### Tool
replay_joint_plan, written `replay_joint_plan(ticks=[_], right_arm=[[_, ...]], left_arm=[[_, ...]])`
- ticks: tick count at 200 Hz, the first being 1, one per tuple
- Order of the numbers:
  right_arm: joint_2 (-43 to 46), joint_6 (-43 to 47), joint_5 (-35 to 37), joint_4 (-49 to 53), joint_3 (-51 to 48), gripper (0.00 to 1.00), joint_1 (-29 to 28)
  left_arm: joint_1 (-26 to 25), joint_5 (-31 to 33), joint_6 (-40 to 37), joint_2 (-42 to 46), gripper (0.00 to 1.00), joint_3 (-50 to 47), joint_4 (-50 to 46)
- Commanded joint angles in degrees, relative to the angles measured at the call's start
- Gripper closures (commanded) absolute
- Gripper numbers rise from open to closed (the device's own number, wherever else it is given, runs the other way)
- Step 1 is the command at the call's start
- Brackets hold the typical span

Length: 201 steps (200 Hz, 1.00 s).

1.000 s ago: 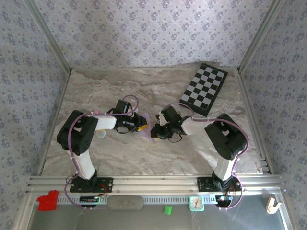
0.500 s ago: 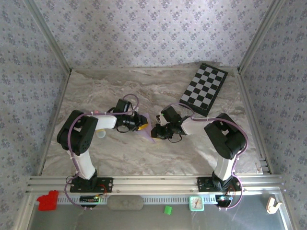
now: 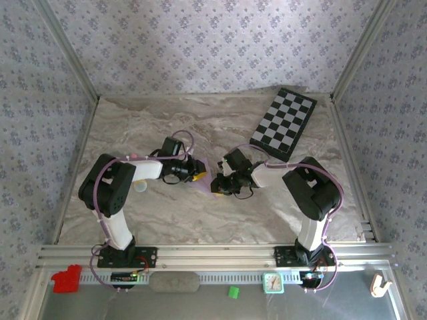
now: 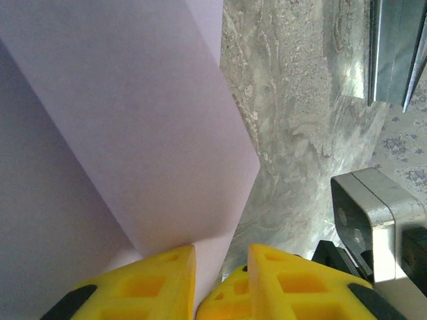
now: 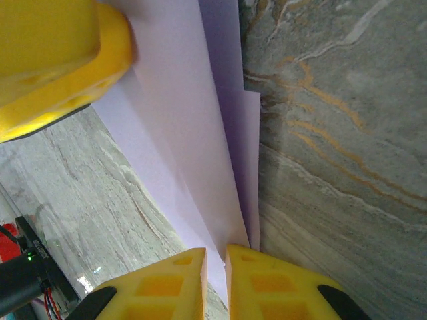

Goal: Fold a paper plane with a square sheet of paper (pick it up from the middle)
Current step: Fourth fold the wing at the center of the table.

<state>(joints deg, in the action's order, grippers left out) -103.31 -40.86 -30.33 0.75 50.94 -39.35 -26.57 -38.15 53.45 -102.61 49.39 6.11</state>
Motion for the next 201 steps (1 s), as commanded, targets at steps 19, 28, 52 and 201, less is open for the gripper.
replay_joint_plan(ticks=[19, 28, 52, 201], right_arm=[[-1.7, 0.4, 1.4, 2.9, 0.0, 0.84, 0.4], [-1.8, 0.4, 1.5, 3.1, 0.1, 0.84, 0.4], [-2.1, 0.3, 1.7, 3.5, 0.1, 0.84, 0.5], [-2.8, 1.1, 2.7, 7.0, 0.7, 0.85, 0.5]], left_arm=[[-1.2, -1.0, -1.3, 2.5, 0.72, 0.5, -0.5], [-1.5, -0.9, -1.5, 2.7, 0.73, 0.3, -0.6], [-2.3, -0.4, -1.9, 2.6, 0.74, -0.2, -0.8], [-2.4, 4.2, -5.8, -2.8, 0.76, 4.0, -6.3]])
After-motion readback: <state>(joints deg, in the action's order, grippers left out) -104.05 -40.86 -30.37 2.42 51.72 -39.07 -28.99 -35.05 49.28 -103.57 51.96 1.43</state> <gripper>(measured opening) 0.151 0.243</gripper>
